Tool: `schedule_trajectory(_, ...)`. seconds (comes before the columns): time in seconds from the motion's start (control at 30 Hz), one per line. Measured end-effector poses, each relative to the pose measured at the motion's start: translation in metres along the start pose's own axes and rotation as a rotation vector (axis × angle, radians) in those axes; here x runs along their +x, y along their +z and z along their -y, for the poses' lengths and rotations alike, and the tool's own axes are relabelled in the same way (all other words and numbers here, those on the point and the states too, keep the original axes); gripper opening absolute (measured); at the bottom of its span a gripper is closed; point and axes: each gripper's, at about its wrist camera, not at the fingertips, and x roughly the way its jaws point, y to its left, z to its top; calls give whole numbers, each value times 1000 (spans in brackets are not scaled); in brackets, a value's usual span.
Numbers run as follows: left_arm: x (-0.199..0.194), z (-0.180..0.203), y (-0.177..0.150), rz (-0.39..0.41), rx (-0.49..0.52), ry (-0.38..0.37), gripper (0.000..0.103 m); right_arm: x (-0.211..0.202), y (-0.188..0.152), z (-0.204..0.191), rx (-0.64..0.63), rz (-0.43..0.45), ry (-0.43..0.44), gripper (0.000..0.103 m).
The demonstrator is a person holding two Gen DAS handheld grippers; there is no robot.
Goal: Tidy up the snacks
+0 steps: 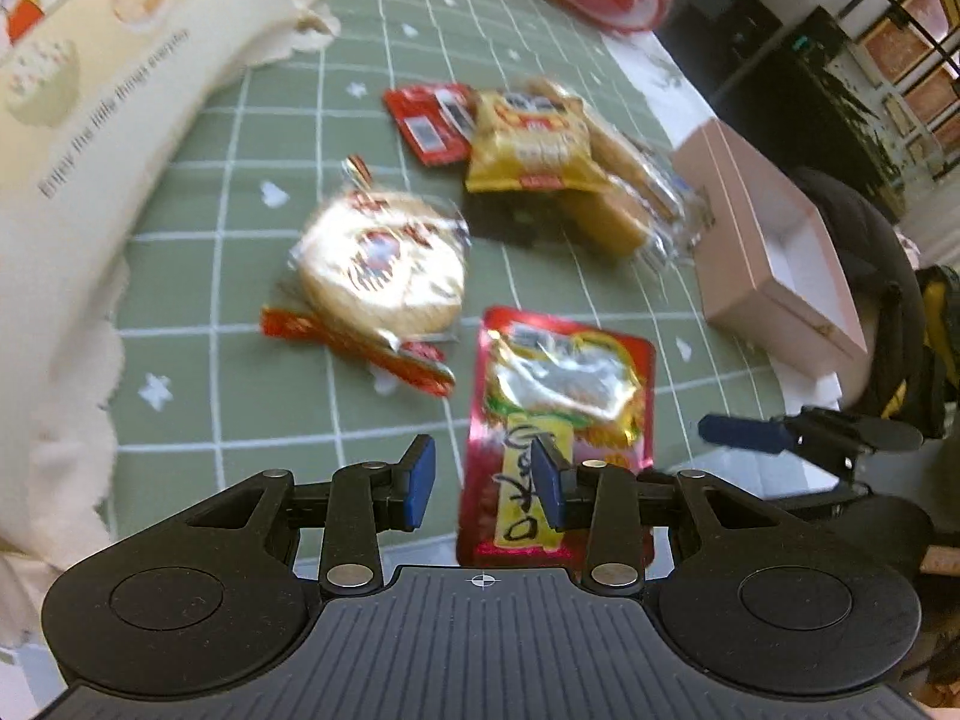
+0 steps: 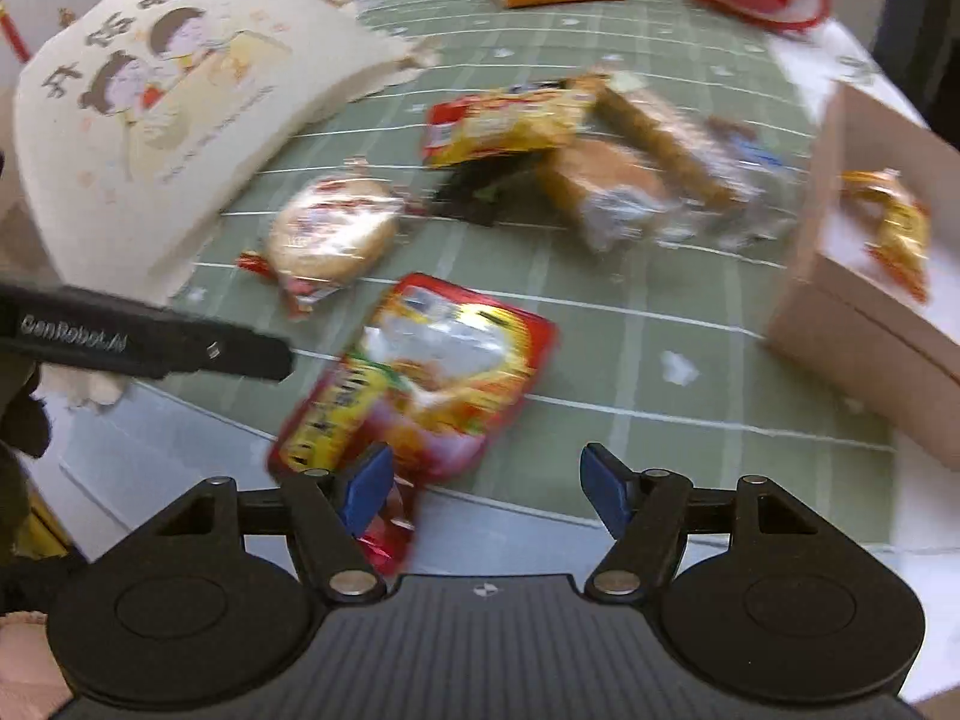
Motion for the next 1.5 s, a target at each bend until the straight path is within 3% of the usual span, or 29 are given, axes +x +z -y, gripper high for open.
schedule_trajectory(0.23, 3, 3, -2, -13, 31, -13, 41, 10, -4, 7, 9, 26, -94, 69)
schedule_trajectory(0.37, -13, -1, 13, 58, 27, -8, 41, 10, -6, 6, -19, 34, -110, 69)
schedule_trajectory(0.53, -22, -17, 52, 163, 32, 129, 41, 8, -5, 8, 7, 26, -113, 70)
schedule_trajectory(0.6, -20, -31, 67, 186, 8, 196, 41, -1, -4, 2, -16, 63, -95, 70)
schedule_trajectory(0.8, -3, -55, 82, 130, -34, 62, 41, -11, 28, -27, -70, 148, -49, 66)
schedule_trajectory(0.87, 4, -57, 82, 94, -12, 48, 41, -3, 43, -38, -92, 149, -51, 41)
schedule_trajectory(0.93, 10, -62, 82, 63, -18, 30, 41, 9, 57, -45, -100, 133, -48, 35)
schedule_trajectory(1.1, 22, -69, 84, 42, -46, -27, 47, 40, 77, -50, -46, 107, -11, 34)
schedule_trajectory(1.2, 26, -64, 84, 44, -10, -41, 51, 57, 79, -51, -18, 65, -15, 33)
schedule_trajectory(1.5, 23, -53, 69, 24, -5, -101, 51, 55, 64, -42, -11, 65, -10, 29)
